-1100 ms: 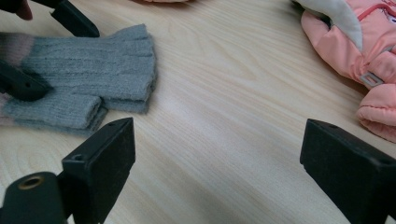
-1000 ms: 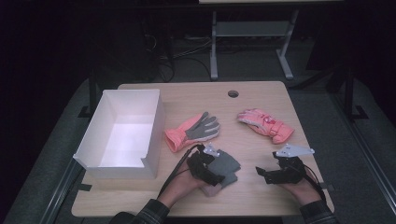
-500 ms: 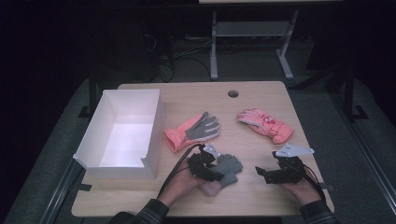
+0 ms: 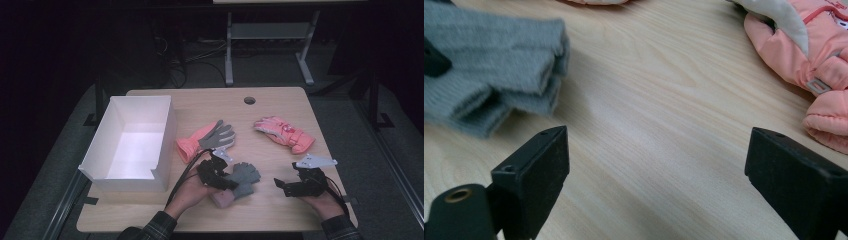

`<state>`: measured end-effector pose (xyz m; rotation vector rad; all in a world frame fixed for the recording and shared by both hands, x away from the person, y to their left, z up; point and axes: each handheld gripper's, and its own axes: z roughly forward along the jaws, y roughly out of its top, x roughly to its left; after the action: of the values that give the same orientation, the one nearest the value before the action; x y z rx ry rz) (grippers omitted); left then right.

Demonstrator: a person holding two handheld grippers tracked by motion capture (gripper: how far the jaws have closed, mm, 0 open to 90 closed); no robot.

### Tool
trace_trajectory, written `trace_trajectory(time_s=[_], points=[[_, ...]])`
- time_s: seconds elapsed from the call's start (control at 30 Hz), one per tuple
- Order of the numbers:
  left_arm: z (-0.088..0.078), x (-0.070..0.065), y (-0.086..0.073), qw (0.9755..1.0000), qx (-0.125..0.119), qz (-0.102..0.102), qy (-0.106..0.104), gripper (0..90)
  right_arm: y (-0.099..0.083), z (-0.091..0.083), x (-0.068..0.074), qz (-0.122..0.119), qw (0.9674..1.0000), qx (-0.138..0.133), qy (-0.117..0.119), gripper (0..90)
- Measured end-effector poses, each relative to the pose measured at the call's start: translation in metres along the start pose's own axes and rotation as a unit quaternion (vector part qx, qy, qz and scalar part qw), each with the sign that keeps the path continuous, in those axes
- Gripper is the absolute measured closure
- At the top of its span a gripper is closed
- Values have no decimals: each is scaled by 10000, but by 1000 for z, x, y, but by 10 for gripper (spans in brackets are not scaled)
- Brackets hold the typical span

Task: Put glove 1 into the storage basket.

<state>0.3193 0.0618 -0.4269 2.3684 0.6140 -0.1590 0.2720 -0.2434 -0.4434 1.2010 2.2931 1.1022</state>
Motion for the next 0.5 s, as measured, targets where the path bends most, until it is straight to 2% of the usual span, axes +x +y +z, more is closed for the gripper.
trace_trajectory(time_s=[0.27,0.43,0.47,0.5], points=[[-21,2,7,9998,-73,-33,163,642,-1,0,0,3,10000,2,-21,103],[-45,2,12,9995,-191,-130,235,642,-1,1,1,-8,10000,-1,-25,102],[-45,2,12,9995,-191,-130,235,642,-1,1,1,-8,10000,-1,-25,102],[-54,3,14,9992,-234,-173,278,642,-1,1,0,8,10000,8,-21,103]])
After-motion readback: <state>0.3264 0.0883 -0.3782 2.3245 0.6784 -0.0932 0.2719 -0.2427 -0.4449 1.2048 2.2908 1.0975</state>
